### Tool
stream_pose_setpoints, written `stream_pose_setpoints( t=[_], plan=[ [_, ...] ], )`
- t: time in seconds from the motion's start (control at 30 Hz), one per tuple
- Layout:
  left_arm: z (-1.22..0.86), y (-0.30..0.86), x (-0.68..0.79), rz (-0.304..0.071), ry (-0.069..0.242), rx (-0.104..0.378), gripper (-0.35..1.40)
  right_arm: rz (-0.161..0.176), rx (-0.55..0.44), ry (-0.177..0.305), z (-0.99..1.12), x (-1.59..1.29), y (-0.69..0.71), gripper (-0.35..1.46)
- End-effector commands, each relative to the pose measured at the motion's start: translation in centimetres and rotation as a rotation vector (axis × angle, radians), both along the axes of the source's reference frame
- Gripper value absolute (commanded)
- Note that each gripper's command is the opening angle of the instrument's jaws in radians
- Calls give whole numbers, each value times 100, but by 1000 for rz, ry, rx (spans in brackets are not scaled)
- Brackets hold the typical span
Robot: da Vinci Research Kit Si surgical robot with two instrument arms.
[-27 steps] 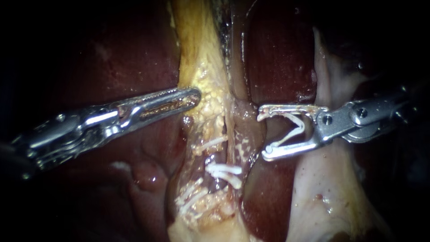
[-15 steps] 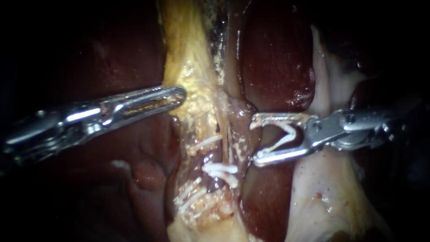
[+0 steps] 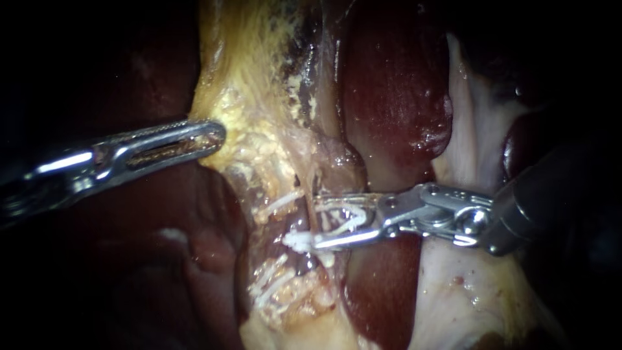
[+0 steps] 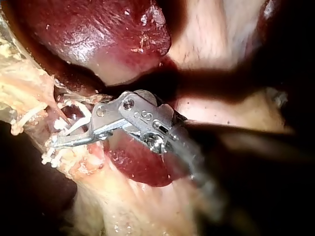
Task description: Clipping third clip right tube
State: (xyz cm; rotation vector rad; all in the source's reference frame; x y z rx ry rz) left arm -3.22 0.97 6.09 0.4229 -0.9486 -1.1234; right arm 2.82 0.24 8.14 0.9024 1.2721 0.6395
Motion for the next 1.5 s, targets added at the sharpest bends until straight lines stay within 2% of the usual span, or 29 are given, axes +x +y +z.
stream_pose_setpoints(
  t=[0.03,0.1,0.13,0.3,0.5,0.57,0.7,0.97,1.03,1.3,1.33,1.37,1.43,1.47,1.5],
  plan=[
    [0,0,1,1,-1,-1,-35,3,18,23,-5,0,2,56],
    [0,1,2,1,-1,0,-35,2,79,91,-16,-4,6,54],
    [0,2,2,2,-2,0,-35,-4,101,105,-21,-5,7,53],
    [4,5,6,4,-3,1,-35,-35,206,149,-43,-11,9,48],
    [5,5,6,4,-3,1,-35,-70,306,209,-50,2,5,46],
    [5,5,6,4,-3,1,-35,-67,310,227,-51,10,5,46],
    [5,5,6,4,-3,1,-35,-24,315,219,-53,24,10,48],
    [5,5,6,3,-3,0,-35,70,338,186,-72,29,41,49],
    [5,5,6,3,-3,0,-35,116,342,170,-76,28,49,51],
    [5,5,5,3,-2,0,-35,178,448,110,-78,24,56,44],
    [5,5,5,3,-2,0,-35,183,460,105,-77,23,56,36],
    [5,5,5,3,-2,0,-35,184,465,101,-76,21,57,20],
    [5,5,5,3,-2,0,-35,157,470,91,-75,16,57,-29],
    [5,5,5,3,-2,0,-35,156,466,72,-75,15,57,-35],
    [5,5,5,3,-2,0,-35,159,456,33,-74,13,57,-35]
  ],
)
